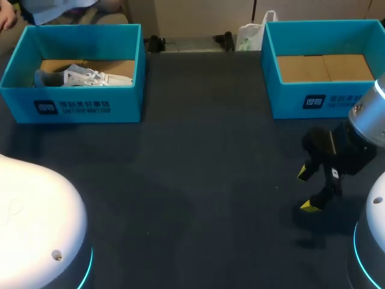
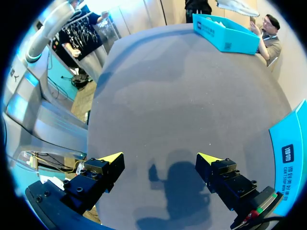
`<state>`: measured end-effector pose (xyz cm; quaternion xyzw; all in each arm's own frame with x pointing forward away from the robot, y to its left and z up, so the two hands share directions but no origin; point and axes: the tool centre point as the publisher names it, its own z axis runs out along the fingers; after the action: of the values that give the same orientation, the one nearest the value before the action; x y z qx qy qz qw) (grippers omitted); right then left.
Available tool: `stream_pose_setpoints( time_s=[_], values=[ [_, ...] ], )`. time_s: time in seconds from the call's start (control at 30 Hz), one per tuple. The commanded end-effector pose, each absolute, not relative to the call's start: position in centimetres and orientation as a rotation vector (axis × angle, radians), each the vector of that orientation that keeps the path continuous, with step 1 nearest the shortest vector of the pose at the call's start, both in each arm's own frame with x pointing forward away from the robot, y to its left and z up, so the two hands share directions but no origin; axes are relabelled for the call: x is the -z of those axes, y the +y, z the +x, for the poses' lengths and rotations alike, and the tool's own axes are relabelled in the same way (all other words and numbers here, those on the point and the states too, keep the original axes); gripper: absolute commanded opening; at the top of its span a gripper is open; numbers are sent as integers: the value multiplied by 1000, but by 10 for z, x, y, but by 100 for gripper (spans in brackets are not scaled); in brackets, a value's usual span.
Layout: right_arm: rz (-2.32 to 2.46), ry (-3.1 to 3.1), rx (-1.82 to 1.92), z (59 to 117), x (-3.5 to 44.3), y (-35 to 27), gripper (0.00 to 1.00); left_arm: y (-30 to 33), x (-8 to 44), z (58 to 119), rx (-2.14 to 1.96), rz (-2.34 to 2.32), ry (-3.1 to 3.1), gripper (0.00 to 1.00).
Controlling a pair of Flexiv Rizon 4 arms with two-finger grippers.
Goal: Take the shoe out of the shoebox, open the shoe tongue, remove and reinsert the insole, then place the shoe into the shoebox
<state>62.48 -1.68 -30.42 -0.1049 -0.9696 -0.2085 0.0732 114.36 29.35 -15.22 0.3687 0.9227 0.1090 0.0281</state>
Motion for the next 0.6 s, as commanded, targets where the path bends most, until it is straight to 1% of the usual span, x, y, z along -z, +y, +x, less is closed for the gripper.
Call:
stream_pose_setpoints(
  time_s=[0.03,0.37,0.6],
  values=[
    [-316,-2915,626,623,304,-17,100,316,146,1159,-240,1601,2697,0],
    [-316,-2915,626,623,304,-17,100,316,146,1159,-240,1601,2697,0],
    [-316,-2915,626,623,304,-17,100,314,170,1160,-238,1803,2593,0]
  ],
)
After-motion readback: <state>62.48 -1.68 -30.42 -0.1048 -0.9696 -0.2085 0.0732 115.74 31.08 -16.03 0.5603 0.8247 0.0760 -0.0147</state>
